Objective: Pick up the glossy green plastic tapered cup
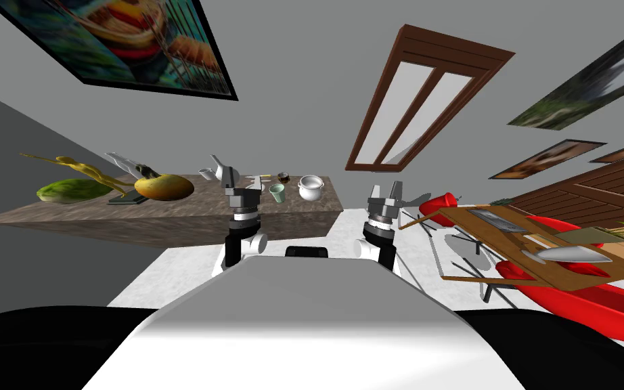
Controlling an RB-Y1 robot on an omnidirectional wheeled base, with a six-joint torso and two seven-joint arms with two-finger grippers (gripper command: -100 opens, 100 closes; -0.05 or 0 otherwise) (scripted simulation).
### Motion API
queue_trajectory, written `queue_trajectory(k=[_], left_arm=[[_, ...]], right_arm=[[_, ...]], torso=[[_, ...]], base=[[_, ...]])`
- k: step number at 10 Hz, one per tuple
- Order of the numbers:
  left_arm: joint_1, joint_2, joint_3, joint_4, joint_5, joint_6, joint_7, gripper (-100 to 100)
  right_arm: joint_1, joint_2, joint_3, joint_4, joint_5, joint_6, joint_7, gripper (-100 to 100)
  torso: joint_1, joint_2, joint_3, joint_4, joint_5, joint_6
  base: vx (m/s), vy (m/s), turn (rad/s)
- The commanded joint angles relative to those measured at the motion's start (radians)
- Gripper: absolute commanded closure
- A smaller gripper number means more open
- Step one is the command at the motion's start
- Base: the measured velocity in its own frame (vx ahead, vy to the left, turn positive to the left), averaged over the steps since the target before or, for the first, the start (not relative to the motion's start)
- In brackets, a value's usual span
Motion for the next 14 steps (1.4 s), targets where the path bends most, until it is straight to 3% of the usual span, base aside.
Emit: queue_trajectory(k=[1, 5, 6, 8, 13, 14], left_arm=[[-0.005, 0.020, 0.004, 0.001, 0.014, 0.032, 0.010, -100], [-0.028, 0.083, 0.024, 0.005, 0.064, 0.138, 0.051, -100], [-0.028, 0.083, 0.024, 0.005, 0.064, 0.149, 0.051, -100], [-0.047, 0.126, 0.040, 0.009, 0.101, 0.215, 0.083, -100], [-0.071, 0.178, 0.059, 0.013, 0.145, 0.343, 0.122, -100], [-0.084, 0.206, 0.070, 0.016, 0.168, 0.377, 0.144, -100]], right_arm=[[0.000, 0.000, 0.000, 0.000, 0.000, 0.000, 0.000, 0], [0.000, 0.000, 0.000, 0.000, 0.000, 0.000, 0.000, 0], [0.000, 0.000, 0.000, 0.000, 0.000, 0.000, 0.000, 0], [0.000, 0.000, 0.000, 0.000, 0.000, 0.000, 0.000, 0], [0.000, 0.000, 0.000, 0.000, 0.000, 0.000, 0.000, 0], [0.000, 0.000, 0.000, 0.000, 0.000, 0.000, 0.000, 0]], torso=[[0.000, 0.000, 0.000, 0.000, 0.000, 0.000], [0.000, 0.000, 0.000, 0.000, 0.000, 0.000], [0.000, 0.000, 0.000, 0.000, 0.000, 0.000], [0.000, 0.000, 0.000, 0.000, 0.000, 0.000], [0.000, 0.000, 0.000, 0.000, 0.000, 0.000], [0.000, 0.000, 0.000, 0.000, 0.000, 0.000]], base=[[0.001, -0.001, -0.020], [0.003, 0.000, -0.029], [0.002, 0.001, -0.012], [0.003, -0.001, -0.041], [0.003, 0.000, -0.028], [0.004, -0.002, -0.054]])
